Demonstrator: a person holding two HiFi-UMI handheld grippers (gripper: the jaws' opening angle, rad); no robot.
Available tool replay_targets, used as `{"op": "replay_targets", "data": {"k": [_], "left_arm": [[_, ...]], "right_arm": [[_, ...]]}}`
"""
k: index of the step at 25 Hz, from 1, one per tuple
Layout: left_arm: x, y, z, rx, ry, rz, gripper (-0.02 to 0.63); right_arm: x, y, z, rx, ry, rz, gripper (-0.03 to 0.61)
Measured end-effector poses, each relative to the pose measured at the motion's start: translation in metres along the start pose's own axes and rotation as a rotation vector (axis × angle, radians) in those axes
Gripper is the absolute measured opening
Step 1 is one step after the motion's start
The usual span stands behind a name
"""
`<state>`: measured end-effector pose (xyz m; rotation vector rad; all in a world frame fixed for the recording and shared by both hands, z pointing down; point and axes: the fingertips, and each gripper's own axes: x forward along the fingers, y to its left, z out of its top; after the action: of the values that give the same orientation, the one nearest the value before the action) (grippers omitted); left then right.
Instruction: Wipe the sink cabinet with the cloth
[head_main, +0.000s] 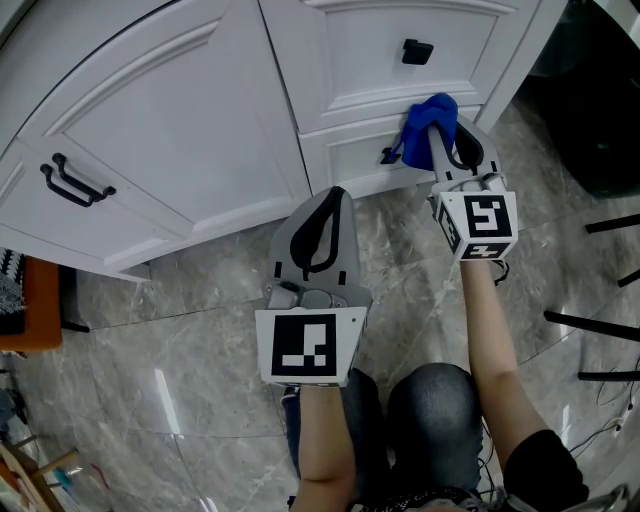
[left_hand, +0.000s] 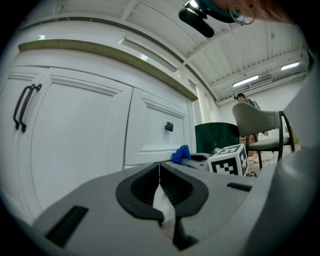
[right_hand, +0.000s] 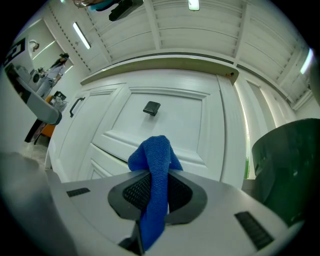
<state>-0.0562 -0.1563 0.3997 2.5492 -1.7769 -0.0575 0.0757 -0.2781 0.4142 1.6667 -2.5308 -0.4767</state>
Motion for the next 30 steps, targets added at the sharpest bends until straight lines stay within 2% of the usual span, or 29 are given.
{"op": "replay_targets", "data": {"k": [30], "left_arm": [[0.0, 0.001, 0.002, -0.004, -0.007, -0.004, 0.006]], "right_arm": [[-0.011, -0.073, -0.027, -0.022, 0.072, -0.189, 0.06]]}}
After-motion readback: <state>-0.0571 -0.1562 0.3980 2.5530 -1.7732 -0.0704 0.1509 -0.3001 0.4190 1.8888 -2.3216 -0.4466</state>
